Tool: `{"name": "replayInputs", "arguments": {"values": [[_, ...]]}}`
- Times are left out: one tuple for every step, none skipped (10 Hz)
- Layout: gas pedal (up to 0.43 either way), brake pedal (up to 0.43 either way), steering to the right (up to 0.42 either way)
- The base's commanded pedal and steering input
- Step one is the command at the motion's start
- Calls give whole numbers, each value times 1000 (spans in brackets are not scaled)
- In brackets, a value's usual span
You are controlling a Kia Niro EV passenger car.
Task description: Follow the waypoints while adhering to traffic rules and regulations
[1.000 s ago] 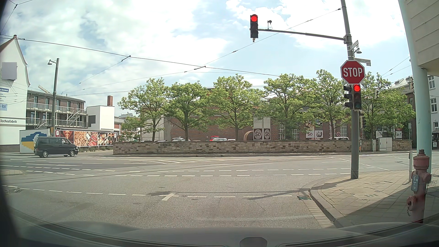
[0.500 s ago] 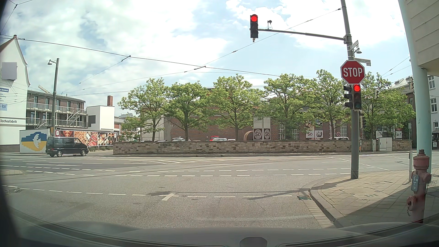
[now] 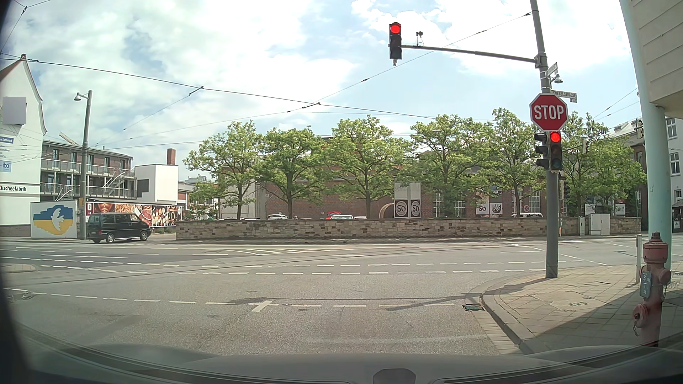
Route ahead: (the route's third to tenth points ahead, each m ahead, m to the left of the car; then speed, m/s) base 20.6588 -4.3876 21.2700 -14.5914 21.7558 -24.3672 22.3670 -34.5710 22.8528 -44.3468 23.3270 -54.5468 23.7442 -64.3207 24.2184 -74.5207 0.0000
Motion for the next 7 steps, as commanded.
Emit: {"name": "replayInputs", "arguments": {"values": [[0,323,35],[0,323,35],[0,323,36],[0,323,36],[0,317,35],[0,323,35],[0,323,35]]}}
